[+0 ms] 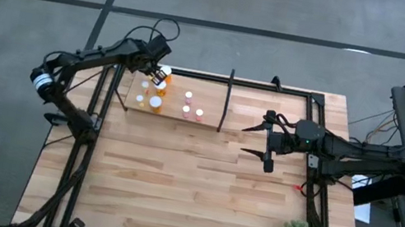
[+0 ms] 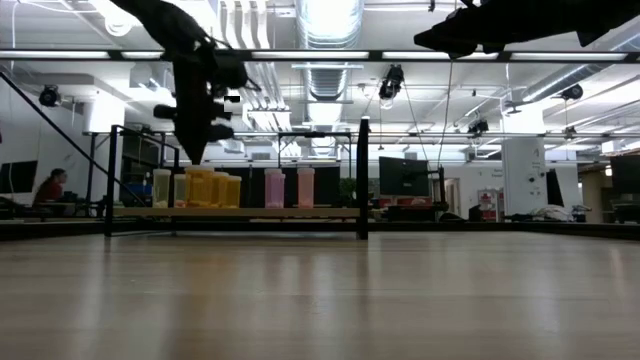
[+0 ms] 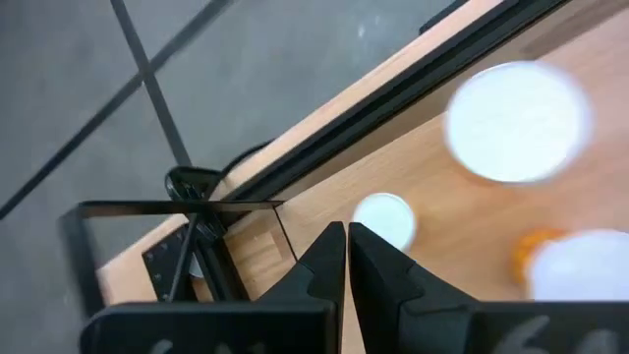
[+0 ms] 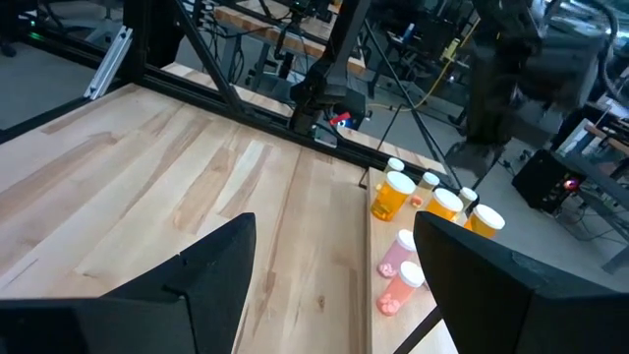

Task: Pick and place medicine bottles onto shelf by color
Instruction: Adjust the yellow pill bottle on the shelf, then return to Home Position

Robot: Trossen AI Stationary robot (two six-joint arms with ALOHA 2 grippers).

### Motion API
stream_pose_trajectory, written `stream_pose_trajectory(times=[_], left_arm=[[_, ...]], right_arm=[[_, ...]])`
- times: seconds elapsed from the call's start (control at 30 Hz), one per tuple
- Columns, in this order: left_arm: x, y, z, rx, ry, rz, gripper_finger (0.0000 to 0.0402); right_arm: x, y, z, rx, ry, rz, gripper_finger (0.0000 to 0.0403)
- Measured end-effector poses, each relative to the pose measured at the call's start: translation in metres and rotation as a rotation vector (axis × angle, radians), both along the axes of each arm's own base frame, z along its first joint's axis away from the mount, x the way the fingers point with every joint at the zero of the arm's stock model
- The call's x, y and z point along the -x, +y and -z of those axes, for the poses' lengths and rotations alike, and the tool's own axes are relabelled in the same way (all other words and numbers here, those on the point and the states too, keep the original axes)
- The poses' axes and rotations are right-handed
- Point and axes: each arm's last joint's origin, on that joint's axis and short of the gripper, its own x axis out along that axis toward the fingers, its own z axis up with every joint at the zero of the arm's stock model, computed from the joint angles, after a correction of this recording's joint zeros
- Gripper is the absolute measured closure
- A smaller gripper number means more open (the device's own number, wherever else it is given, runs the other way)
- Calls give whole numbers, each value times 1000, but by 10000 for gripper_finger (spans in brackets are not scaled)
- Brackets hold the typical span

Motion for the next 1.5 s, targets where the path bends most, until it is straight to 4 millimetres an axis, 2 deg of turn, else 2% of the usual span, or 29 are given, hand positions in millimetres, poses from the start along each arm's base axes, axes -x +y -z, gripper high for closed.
stream_pose_trajectory(times=[0.17, 0.23, 0.33, 0.43, 0.53, 0.63, 0.77, 0.87, 0.97, 1.17, 1.33, 1.4, 1.5], left_arm=[[6, -29, -33, -81, -73, 48, 402], [7, -51, -45, -114, -129, 100, 402], [5, -95, -56, -149, -224, 274, 402], [6, -146, -53, -207, -307, 564, 402], [16, -192, -36, -258, -423, 910, 402], [34, -218, -22, -346, -598, 1103, 402], [62, -226, -6, -420, -781, 1152, 402], [77, -223, 8, -444, -824, 1144, 402], [91, -221, 21, -462, -865, 1134, 402], [111, -218, 38, -516, -1001, 1114, 402], [114, -218, 57, -534, -1068, 1118, 402], [110, -219, 65, -535, -1065, 1128, 402], [103, -220, 76, -537, -1074, 1132, 402]], right_arm=[[0, 0, 1, 2, 1, 0, 136], [1, 0, 3, 8, 6, -1, 136], [4, 0, 7, 18, 7, -2, 136], [10, 0, 13, 20, -9, 2, 136], [18, -3, 17, 26, -23, 11, 136], [28, -7, 19, 5, -59, -2, 136], [45, -9, 21, -44, -114, 2, 136], [60, -8, 27, -61, -161, 11, 139], [84, -3, 29, -80, -280, 4, 145], [102, 1, 53, -152, -381, -6, 159], [111, 1, 64, -147, -464, 30, 166], [107, 0, 75, -155, -419, 60, 167], [106, -1, 77, -158, -406, 86, 168]])
